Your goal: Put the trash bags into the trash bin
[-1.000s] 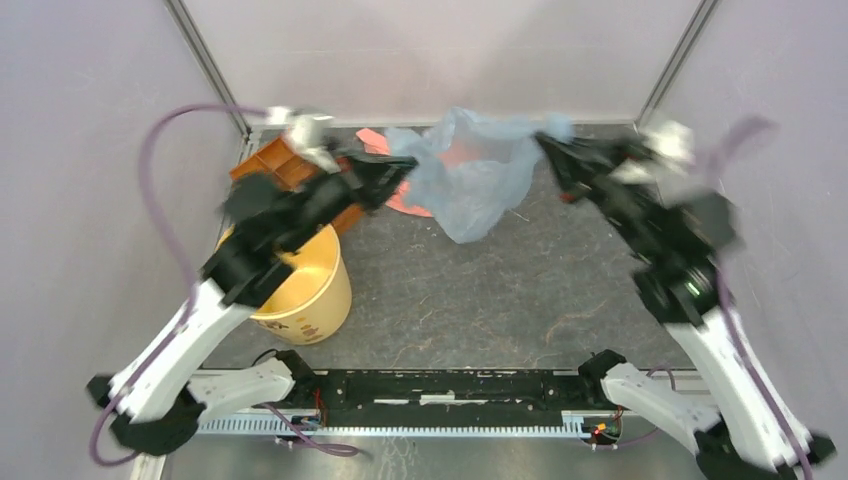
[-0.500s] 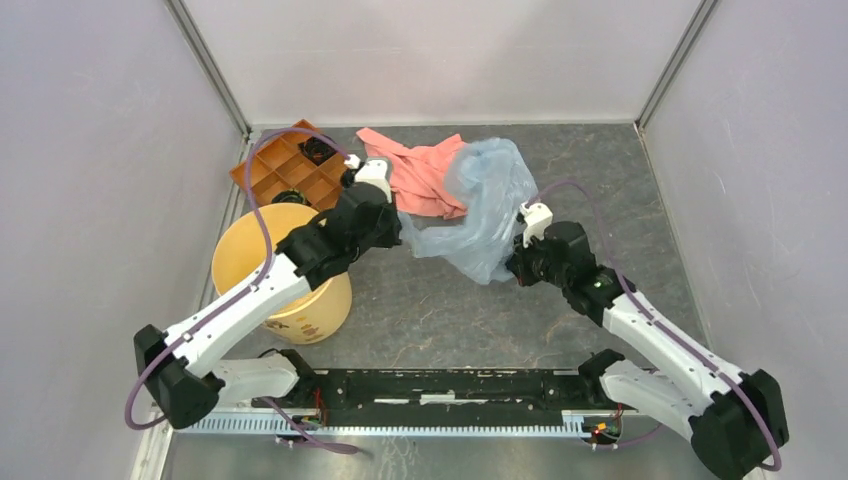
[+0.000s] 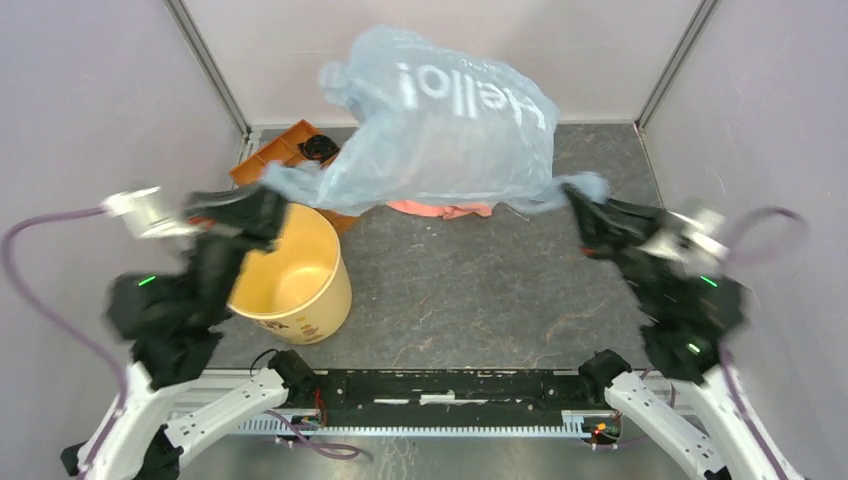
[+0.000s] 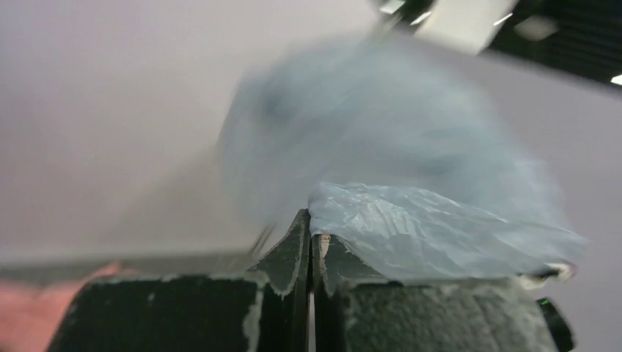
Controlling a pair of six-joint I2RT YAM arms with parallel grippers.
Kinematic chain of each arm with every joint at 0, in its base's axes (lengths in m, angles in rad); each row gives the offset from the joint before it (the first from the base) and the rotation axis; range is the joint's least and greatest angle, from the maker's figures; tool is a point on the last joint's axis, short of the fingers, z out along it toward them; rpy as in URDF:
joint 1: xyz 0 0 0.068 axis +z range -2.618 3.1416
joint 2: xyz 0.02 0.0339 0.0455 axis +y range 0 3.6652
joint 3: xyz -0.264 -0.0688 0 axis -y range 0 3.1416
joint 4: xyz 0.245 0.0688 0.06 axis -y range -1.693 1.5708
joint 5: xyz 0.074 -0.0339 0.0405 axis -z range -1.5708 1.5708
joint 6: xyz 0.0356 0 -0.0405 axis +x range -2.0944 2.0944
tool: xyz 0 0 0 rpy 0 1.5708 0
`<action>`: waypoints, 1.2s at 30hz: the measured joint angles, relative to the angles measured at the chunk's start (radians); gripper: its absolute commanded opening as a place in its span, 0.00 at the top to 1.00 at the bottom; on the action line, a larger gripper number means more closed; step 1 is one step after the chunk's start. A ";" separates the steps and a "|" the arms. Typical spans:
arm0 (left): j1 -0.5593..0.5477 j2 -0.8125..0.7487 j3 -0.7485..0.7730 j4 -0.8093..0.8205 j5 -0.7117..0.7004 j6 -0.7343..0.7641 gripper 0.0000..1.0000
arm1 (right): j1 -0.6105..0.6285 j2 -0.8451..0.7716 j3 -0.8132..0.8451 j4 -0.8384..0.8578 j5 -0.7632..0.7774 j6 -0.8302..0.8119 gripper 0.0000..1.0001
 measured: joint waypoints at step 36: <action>0.004 0.481 0.071 -0.364 0.201 -0.091 0.98 | -0.005 0.415 0.034 -0.536 -0.072 0.111 1.00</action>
